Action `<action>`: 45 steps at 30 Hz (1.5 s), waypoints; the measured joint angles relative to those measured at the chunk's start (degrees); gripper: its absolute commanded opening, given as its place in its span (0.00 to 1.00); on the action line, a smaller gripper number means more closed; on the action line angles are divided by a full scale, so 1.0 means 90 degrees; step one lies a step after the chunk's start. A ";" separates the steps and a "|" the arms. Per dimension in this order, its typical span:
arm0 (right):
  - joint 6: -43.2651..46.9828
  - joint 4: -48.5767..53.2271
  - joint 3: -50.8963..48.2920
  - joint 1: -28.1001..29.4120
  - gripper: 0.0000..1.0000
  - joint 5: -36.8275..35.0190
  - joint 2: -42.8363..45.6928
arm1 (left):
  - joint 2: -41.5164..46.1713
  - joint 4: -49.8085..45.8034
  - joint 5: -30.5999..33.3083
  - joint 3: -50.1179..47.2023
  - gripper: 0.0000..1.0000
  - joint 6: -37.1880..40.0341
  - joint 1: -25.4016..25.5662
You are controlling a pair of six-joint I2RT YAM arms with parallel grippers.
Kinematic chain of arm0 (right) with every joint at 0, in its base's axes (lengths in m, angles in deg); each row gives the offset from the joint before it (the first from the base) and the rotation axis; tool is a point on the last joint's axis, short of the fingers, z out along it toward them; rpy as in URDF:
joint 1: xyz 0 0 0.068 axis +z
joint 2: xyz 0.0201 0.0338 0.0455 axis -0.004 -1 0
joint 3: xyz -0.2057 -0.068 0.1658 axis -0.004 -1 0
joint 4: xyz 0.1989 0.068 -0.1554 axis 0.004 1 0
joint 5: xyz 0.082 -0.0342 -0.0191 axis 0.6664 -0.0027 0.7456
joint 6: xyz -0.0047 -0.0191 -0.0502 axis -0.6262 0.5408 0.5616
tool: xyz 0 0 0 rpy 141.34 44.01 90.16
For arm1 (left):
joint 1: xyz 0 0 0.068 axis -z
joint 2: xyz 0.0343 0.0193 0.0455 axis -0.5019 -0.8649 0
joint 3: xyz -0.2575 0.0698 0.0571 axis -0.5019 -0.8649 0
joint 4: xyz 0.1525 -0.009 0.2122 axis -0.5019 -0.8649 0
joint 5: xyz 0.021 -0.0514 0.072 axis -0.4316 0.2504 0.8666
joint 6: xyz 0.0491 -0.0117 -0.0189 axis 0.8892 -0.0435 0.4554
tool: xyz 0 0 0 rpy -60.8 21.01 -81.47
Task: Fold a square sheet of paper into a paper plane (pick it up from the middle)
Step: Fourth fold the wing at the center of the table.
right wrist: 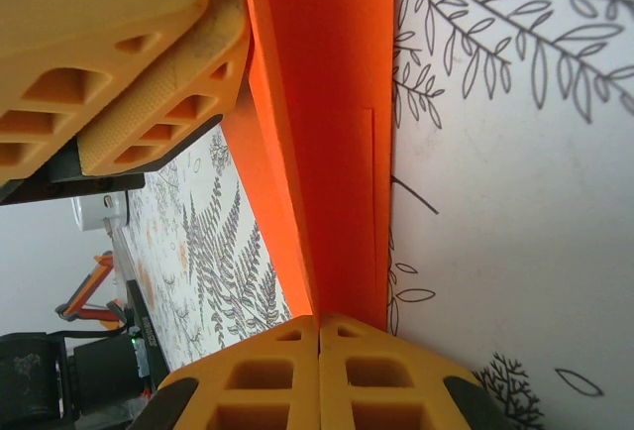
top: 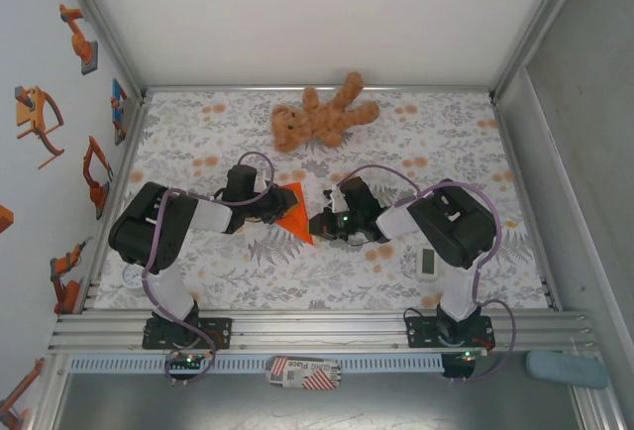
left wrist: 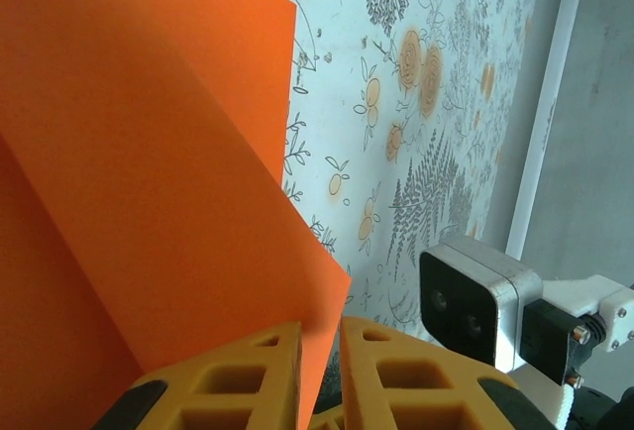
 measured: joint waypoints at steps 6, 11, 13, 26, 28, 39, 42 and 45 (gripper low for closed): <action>0.0000 -0.0007 0.0000 0.0000 0.03 0.0002 -0.0005 | -0.0134 -0.0002 -0.0002 0.0078 0.17 0.0000 0.0000; 0.0000 -0.0012 0.0000 0.0000 0.02 0.0007 -0.0010 | -0.0221 -0.0002 0.0000 0.0119 0.17 0.0000 0.0000; 0.0000 -0.0012 0.0000 -0.0005 0.02 0.0015 -0.0012 | -0.0236 -0.0002 0.0000 0.0131 0.17 0.0000 0.0000; 0.0000 -0.0012 0.0000 -0.0010 0.02 0.0027 -0.0017 | -0.0282 -0.0012 0.0005 0.0163 0.17 0.0002 0.0000; 0.0000 -0.0012 0.0000 -0.0010 0.02 0.0024 -0.0017 | -0.0284 -0.0039 0.0005 0.0202 0.17 0.0005 0.0000; 0.0005 -0.0015 0.0000 -0.0012 0.01 0.0039 -0.0027 | -0.0423 -0.0100 -0.0007 0.0325 0.17 0.0029 0.0000; 0.0010 -0.0012 0.0000 -0.0017 0.02 0.0039 -0.0027 | -0.0442 -0.0102 -0.0022 0.0345 0.17 0.0036 0.0000; 0.0027 -0.0012 0.0000 -0.0017 0.02 0.0041 -0.0029 | -0.0483 -0.0100 -0.0027 0.0352 0.18 0.0051 0.0000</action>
